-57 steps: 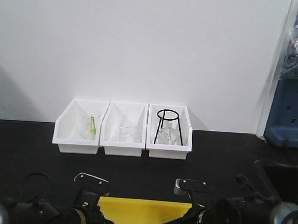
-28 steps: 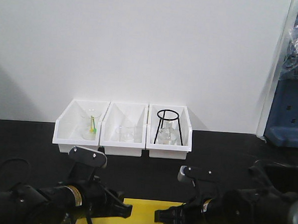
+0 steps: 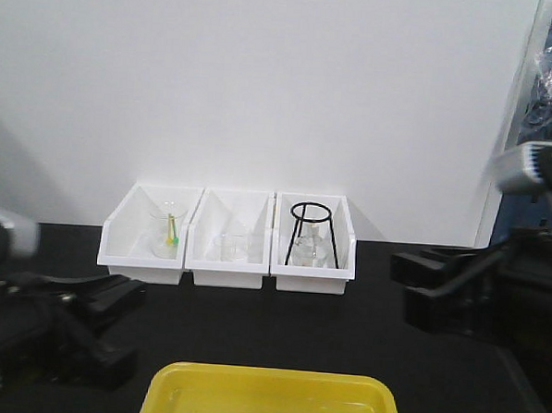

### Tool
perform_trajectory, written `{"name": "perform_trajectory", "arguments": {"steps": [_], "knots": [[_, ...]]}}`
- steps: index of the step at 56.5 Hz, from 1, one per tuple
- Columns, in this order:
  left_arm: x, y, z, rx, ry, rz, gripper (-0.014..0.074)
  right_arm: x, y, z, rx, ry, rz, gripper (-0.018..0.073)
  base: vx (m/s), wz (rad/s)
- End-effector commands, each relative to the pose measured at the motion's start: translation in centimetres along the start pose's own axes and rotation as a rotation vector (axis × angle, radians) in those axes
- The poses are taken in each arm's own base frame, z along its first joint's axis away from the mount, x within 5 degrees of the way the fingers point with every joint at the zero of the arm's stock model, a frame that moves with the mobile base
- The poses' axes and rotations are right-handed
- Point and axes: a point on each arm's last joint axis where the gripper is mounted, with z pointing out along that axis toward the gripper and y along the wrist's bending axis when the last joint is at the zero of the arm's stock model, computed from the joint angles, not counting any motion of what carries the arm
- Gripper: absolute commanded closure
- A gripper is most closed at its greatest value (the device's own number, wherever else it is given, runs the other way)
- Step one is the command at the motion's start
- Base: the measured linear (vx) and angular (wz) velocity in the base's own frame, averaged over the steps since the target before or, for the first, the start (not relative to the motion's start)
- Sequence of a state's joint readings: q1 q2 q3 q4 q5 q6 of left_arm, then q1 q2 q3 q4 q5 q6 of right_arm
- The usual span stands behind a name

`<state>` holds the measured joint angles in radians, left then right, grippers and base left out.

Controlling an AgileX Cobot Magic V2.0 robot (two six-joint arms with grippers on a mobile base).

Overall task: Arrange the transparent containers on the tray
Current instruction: 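Open the right gripper to release its tube onto the tray, then open the left gripper to release its tube onto the tray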

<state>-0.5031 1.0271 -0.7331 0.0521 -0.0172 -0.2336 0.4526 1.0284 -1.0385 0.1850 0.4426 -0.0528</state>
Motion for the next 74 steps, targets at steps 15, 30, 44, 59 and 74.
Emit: {"name": "perform_trajectory", "arguments": {"steps": [15, 30, 44, 59, 74], "knots": [[0.3, 0.0, -10.6, 0.049, -0.247, 0.001, 0.0605, 0.1, 0.4, -8.4, 0.021, -0.206, -0.135, 0.0574, 0.00, 0.00], [0.8, 0.1, -11.6, 0.036, -0.194, -0.014, 0.0604, 4.1, -0.2, -8.6, 0.027, -0.299, -0.112, 0.0571, 0.00, 0.00], [0.9, 0.2, -11.5, 0.034, -0.183, -0.014, 0.0604, 5.6, -0.4, -7.9, 0.027, -0.219, -0.109, 0.0571, 0.00, 0.00], [0.9, 0.2, -11.5, 0.034, -0.183, -0.014, 0.0604, 5.6, -0.4, -7.9, 0.027, -0.211, -0.109, 0.0571, 0.00, 0.00], [1.8, 1.0, -12.9, -0.048, -0.216, 0.094, 0.0604, 5.6, -0.4, -7.9, 0.027, -0.212, -0.109, 0.0571, 0.00, 0.00]]}}
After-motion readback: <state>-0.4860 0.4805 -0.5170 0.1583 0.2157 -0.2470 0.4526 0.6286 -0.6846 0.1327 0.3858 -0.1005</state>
